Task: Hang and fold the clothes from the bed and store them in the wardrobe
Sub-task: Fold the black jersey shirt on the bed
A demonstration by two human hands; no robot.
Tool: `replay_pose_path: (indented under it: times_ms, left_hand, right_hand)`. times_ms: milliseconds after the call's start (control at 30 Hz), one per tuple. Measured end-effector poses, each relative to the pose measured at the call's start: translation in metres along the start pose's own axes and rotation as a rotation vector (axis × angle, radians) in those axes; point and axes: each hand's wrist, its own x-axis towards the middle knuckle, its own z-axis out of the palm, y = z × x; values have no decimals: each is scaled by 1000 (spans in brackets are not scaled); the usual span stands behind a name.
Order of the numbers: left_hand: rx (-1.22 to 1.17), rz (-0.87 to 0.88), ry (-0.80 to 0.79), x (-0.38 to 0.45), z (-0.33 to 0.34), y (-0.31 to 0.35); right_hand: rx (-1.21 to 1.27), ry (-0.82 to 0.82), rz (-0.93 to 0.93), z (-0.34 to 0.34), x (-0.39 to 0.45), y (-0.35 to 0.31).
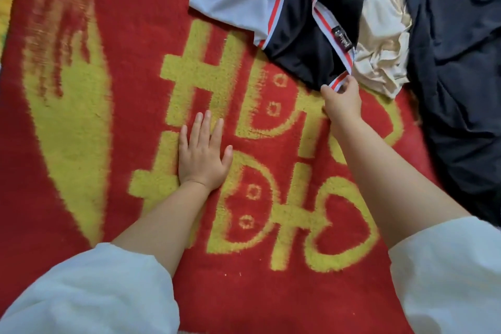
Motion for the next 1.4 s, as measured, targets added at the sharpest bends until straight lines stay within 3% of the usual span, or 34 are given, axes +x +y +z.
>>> replay_pose_path:
  times_ms: [100,233,300,433,533,633,767,867,1000,1067,1167,1233,1300,1400]
  left_hand:
    - [-17,5,6,1,3,0]
    - [40,34,48,5,6,-3]
    - [53,41,48,8,4,-2]
    - [56,48,58,7,4,-3]
    - [0,47,58,8,2,-1]
    - [-76,0,3,9,-5,1]
    - [-34,-1,-151,-16,-15,7]
    - [-216,-9,-215,-55,-21,15]
    - [-452,41,-247,-131,-12,31]
    - [-421,73,-204,-159,-5,36]
    - [-372,195,-98,-175,3,54]
    - [-341,279,-208,-178,5,75]
    - [-235,260,-347,-181,14,96]
    - [-215,92,-438,-184,27,122]
  right_hand:
    - [290,61,125,13,24,-12]
    - [550,-29,177,5,42,-30]
    - [413,-109,9,-5,33,-33]
    - [-100,-242,-305,-22,-17,-12]
    - [-344,-308,-349,-45,-47,28]
    - [-632,-458,-228,-70,-74,81]
    - [-555,-639,-8,-89,-154,156]
    - [-443,-794,103,-80,-202,190]
    - [-481,-895,32,-86,-231,193]
    - [-551,-728,-91,-95,-230,187]
    - [-667,-259,-296,-109,-201,176]
    - [-739,-88,-513,-113,-178,169]
    - [-911,-65,-640,-113,-154,158]
    - [-1204,-187,-619,-114,-125,136]
